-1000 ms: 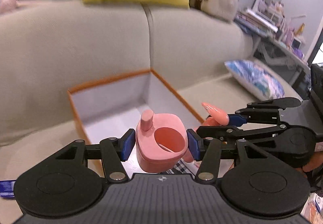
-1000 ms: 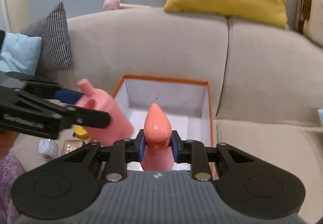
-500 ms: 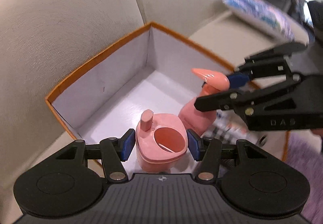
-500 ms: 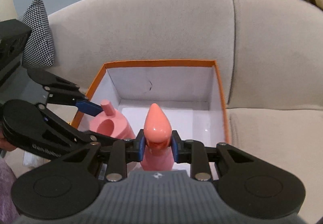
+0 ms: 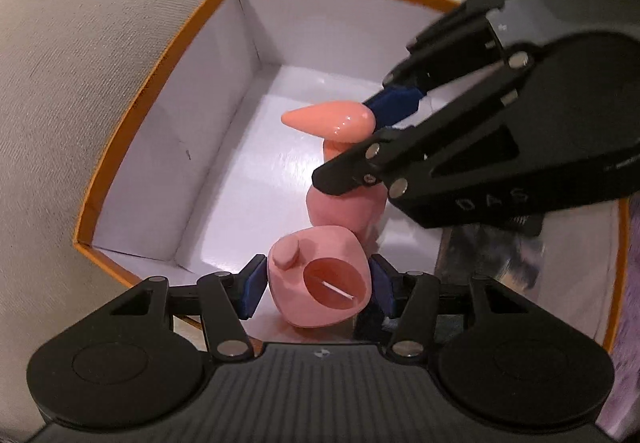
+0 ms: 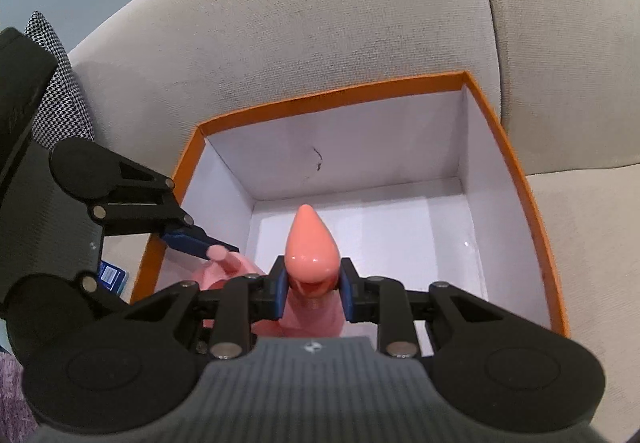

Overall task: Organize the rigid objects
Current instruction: 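Lower the pink cup into the shoebox with the left tool while the right tool lowers the pink bottle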

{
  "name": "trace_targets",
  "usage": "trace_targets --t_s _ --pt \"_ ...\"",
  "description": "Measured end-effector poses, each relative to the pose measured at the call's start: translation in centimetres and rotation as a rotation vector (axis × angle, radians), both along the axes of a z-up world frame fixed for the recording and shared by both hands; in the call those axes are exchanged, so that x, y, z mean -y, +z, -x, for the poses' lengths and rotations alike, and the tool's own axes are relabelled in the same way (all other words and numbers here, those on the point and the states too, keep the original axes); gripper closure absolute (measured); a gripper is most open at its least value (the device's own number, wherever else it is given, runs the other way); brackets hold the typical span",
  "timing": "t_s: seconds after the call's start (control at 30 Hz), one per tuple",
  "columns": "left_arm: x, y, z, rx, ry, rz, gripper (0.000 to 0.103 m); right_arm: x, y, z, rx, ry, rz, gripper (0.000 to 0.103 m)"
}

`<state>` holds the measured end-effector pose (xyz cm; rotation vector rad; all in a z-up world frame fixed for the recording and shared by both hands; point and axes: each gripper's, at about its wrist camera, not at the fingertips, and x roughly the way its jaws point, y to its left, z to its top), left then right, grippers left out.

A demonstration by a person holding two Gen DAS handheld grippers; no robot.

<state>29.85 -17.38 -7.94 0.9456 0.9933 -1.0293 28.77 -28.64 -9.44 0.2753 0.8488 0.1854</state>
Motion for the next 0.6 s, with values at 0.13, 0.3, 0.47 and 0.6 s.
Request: trace_targets --t_s 0.13,0.3,0.47,0.6 --pt "-0.5 0.7 -0.4 -0.008 -0.010 0.005 0.037 -0.4 -0.2 -0.3 -0.010 0.012 0.008 0.076" --pt "-1.0 1.3 -0.3 -0.013 0.020 0.040 0.036 -0.5 -0.5 -0.4 -0.008 0.013 0.015 0.076" --pt "-0.9 1.4 0.3 0.000 -0.052 0.030 0.046 -1.2 -0.4 -0.5 -0.005 0.054 0.043 0.075" --pt "-0.7 1.6 0.7 0.003 -0.178 -0.011 0.046 -1.7 0.3 -0.4 0.015 0.085 0.072 0.076"
